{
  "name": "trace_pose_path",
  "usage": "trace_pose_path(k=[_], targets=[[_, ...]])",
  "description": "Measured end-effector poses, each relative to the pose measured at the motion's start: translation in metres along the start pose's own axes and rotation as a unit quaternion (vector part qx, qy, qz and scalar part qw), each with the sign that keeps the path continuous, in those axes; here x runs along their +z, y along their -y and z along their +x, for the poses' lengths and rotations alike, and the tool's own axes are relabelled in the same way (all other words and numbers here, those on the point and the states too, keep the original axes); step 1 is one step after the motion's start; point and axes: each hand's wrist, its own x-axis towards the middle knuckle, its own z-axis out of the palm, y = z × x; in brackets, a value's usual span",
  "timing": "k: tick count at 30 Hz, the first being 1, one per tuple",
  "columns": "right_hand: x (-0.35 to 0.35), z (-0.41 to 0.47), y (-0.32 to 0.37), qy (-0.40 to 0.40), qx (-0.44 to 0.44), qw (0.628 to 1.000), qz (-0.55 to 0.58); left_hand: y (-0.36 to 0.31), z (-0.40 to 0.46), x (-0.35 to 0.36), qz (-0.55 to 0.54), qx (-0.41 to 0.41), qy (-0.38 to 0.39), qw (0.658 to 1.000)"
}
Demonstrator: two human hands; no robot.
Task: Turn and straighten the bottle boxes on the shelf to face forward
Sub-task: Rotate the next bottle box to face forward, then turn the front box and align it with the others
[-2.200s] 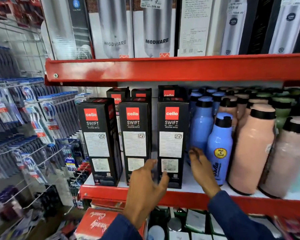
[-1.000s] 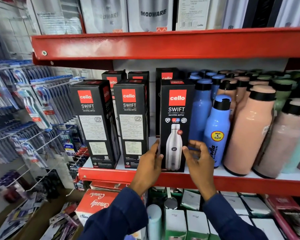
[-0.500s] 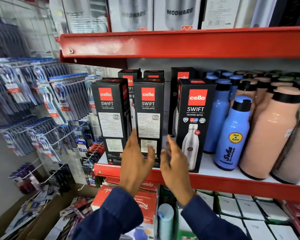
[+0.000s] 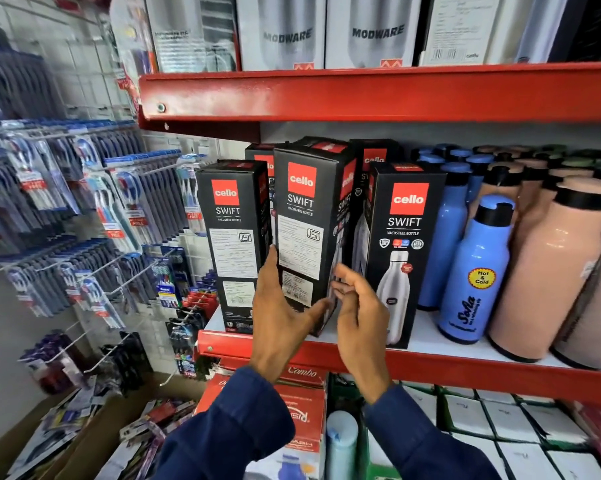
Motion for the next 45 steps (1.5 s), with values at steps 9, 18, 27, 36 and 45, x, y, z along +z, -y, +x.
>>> trace_pose_path(k=[9, 18, 27, 36, 45], targets=[[-0.019, 0.005, 0.007, -0.033, -0.026, 0.996, -0.084, 0.012, 0.010, -0.018, -0.121, 0.005, 0.058, 0.991], [-0.002, 0.008, -0.014, -0.042, 0.002, 0.994, -0.096, 0.037, 0.028, -0.004, -0.145, -0.016, 0.205, 0.968], [0.007, -0.003, -0.039, -0.033, 0.025, 0.991, -0.125, 0.057, 0.023, 0.004, -0.090, -0.005, 0.236, 0.968], [0.006, -0.017, -0.021, -0.157, -0.098, 0.979, -0.089, 0.046, -0.008, -0.036, -0.005, 0.068, 0.015, 0.998], [0.075, -0.010, 0.014, 0.110, -0.029, 0.990, -0.082, 0.061, 0.015, -0.056, 0.135, -0.039, -0.095, 0.986]])
